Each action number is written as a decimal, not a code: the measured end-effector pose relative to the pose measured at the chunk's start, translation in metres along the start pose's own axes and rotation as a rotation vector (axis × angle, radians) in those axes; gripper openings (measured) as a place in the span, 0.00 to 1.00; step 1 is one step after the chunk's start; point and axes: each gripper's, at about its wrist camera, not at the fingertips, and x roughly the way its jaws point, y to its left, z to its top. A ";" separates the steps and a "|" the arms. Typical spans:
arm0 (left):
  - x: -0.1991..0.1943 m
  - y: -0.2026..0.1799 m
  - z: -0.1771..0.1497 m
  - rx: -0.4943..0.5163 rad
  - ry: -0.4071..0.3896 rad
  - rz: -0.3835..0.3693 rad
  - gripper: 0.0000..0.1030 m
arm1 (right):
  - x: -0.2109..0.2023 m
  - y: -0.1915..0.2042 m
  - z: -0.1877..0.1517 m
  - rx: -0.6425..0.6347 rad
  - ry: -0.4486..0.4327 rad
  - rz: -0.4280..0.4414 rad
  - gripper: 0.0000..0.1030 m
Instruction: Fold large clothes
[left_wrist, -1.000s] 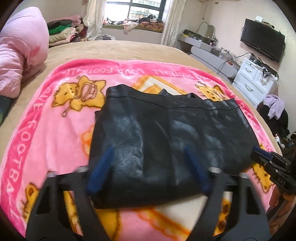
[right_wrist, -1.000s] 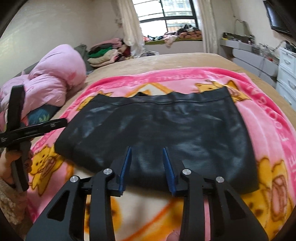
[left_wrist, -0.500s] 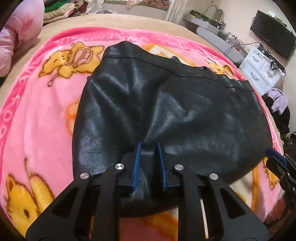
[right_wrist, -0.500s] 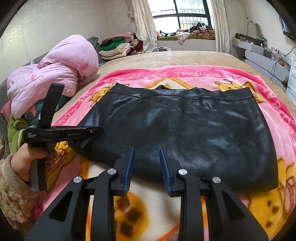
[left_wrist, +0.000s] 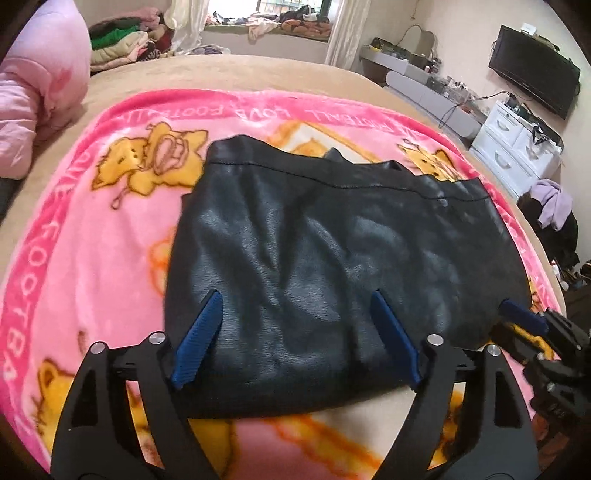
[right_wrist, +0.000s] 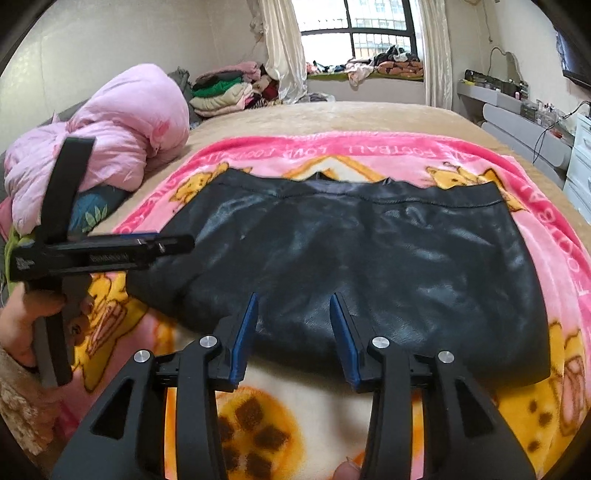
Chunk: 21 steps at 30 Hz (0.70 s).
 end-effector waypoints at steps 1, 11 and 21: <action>-0.002 0.002 0.000 -0.002 -0.002 0.007 0.80 | 0.003 0.002 0.000 -0.005 0.011 0.000 0.39; 0.002 0.015 0.003 -0.031 0.018 0.034 0.84 | 0.054 0.001 -0.022 0.004 0.191 -0.056 0.44; 0.010 0.026 0.006 -0.063 0.040 0.045 0.91 | 0.055 -0.014 0.044 0.061 0.089 -0.059 0.34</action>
